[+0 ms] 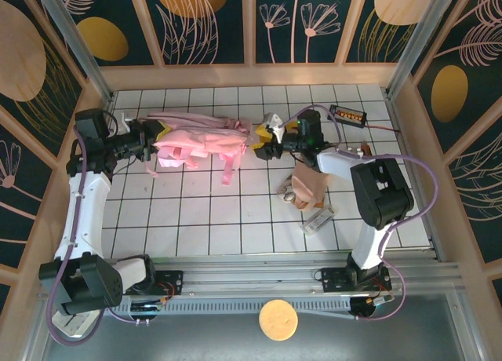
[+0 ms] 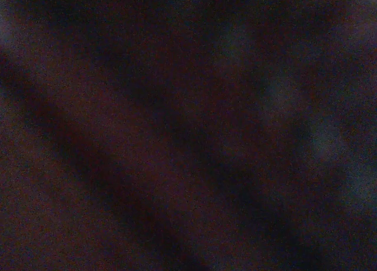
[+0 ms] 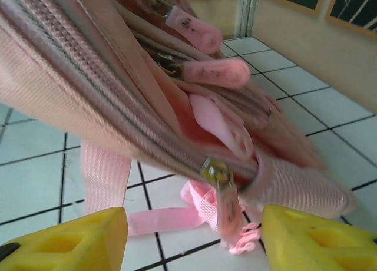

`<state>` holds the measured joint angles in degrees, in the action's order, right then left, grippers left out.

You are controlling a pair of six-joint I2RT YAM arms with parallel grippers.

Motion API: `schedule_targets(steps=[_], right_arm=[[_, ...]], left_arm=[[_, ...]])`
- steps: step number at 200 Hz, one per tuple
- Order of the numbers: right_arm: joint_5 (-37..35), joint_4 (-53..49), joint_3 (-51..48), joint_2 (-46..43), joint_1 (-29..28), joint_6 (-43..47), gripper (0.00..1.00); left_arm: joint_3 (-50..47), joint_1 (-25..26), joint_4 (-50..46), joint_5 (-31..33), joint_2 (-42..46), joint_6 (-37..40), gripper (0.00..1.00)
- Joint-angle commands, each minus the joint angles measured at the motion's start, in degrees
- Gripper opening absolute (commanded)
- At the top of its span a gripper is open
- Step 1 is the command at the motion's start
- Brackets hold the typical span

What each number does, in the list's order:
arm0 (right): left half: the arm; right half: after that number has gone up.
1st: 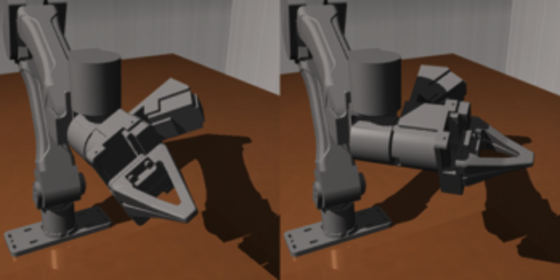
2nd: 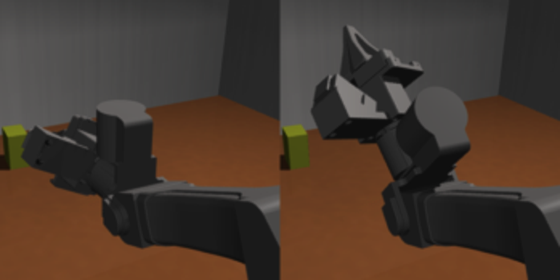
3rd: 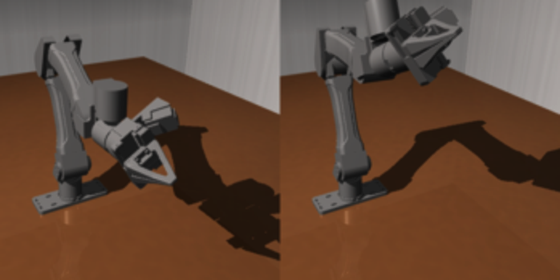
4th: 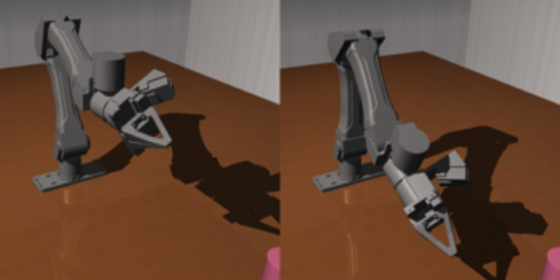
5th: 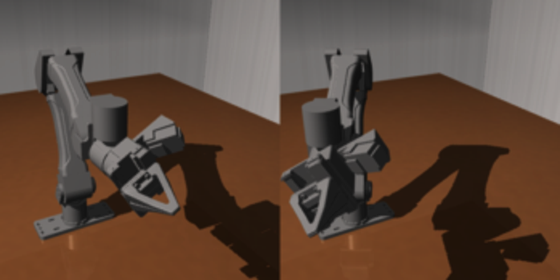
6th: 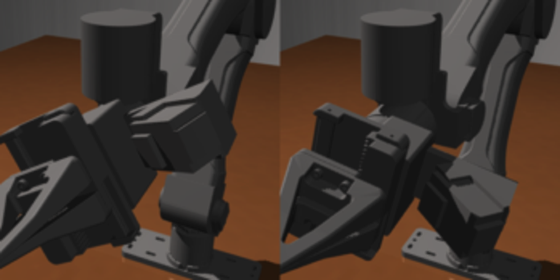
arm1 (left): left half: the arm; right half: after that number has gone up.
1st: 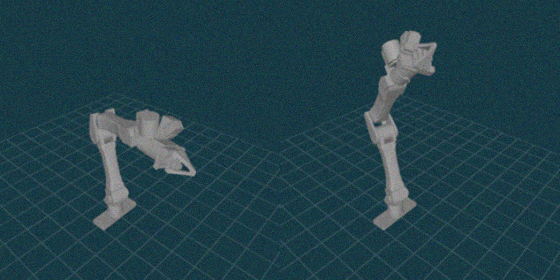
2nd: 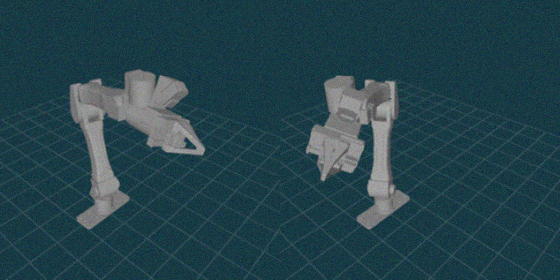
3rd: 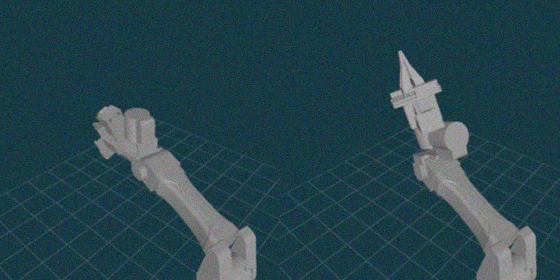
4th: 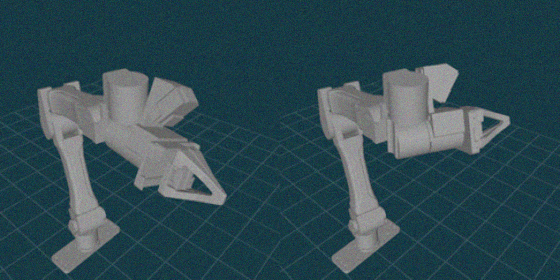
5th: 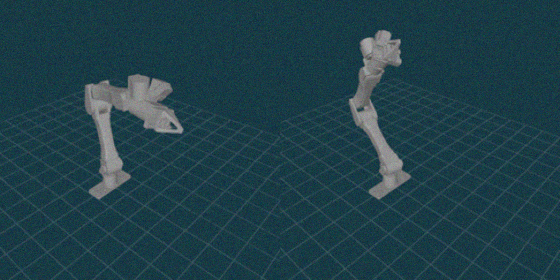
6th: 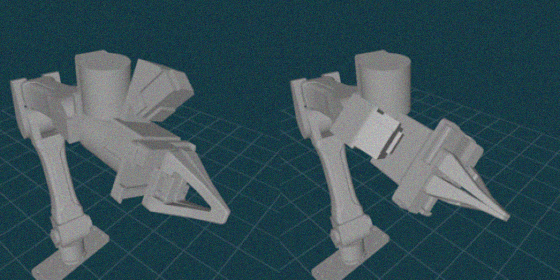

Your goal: Pack books, pencil case, and school supplies into a backpack

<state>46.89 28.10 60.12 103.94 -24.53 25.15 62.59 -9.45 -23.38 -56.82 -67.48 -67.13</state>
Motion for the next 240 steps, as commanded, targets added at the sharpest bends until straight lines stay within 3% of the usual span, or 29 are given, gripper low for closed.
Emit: schedule_targets(steps=[1,50,82,133,200,240], right_arm=[[-6.0,1.0,2.6,2.1,-1.6,7.2,0.62],[-9.9,3.5,3.7,4.4,-2.0,6.5,0.54],[-11.7,3.8,3.9,4.7,-2.4,6.7,0.32],[-13.4,3.4,1.8,2.2,-3.3,8.5,0.17],[-18.6,-2.7,-0.9,-3.2,-4.0,12.6,0.09],[-14.9,-11.3,-1.2,-7.1,-3.8,13.1,0.06]], left_arm=[[0.7,-0.3,0.3,-5.6,2.0,2.0,0.0],[1.3,-0.5,-1.6,-6.0,1.7,3.7,0.0],[0.9,-0.7,-2.1,-6.4,1.9,4.3,0.0],[0.3,-0.9,-2.2,-6.4,2.2,4.6,0.0],[0.8,-1.0,-4.3,-5.5,1.6,6.9,0.0],[3.9,-1.0,-12.2,-1.1,0.2,15.1,0.0]])
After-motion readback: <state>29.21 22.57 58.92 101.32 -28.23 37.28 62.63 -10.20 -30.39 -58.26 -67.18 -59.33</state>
